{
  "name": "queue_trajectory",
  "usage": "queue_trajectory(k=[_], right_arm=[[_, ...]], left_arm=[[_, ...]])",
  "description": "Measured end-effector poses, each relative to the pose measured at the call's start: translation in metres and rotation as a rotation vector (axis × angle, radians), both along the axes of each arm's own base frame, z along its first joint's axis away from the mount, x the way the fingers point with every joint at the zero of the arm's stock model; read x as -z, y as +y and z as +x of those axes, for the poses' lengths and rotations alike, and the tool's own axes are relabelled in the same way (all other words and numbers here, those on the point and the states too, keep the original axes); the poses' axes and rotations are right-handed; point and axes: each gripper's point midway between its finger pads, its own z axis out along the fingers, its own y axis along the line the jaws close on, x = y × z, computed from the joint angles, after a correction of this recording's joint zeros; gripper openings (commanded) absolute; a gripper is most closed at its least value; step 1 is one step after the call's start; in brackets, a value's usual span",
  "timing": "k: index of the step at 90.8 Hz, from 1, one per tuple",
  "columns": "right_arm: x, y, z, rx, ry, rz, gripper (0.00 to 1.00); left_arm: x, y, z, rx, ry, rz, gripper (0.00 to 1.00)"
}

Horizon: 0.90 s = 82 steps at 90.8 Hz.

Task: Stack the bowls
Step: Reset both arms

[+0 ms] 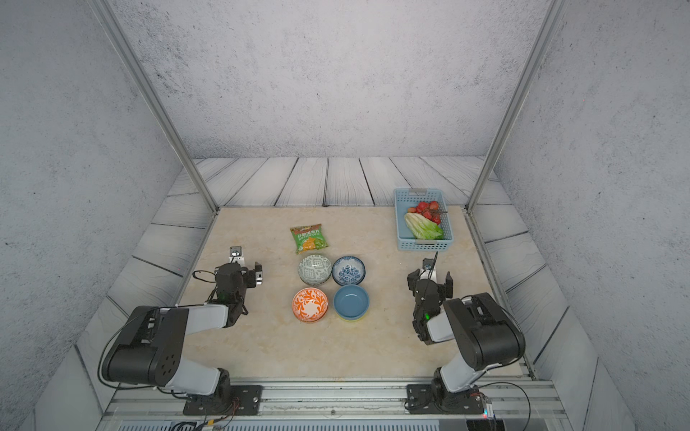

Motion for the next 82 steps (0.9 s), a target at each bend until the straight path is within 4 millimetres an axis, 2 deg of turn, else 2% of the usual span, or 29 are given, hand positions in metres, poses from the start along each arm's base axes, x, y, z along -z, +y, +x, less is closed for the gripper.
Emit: queue_trajectory(k=[12, 35, 82], right_arm=[[-0.009, 0.003, 0.013, -0.048, -0.044, 0.026, 0.99], [-0.015, 0.008, 0.024, -0.084, -0.055, 0.040, 0.99], [-0.014, 0.009, 0.025, -0.095, -0.052, 0.046, 0.99]], left_arm=[[0.011, -0.001, 0.004, 0.056, 0.019, -0.038, 1.00], [0.007, -0.004, 0.008, 0.078, 0.012, -0.058, 1.00], [0.009, -0.004, 0.008, 0.071, 0.031, -0.065, 1.00]])
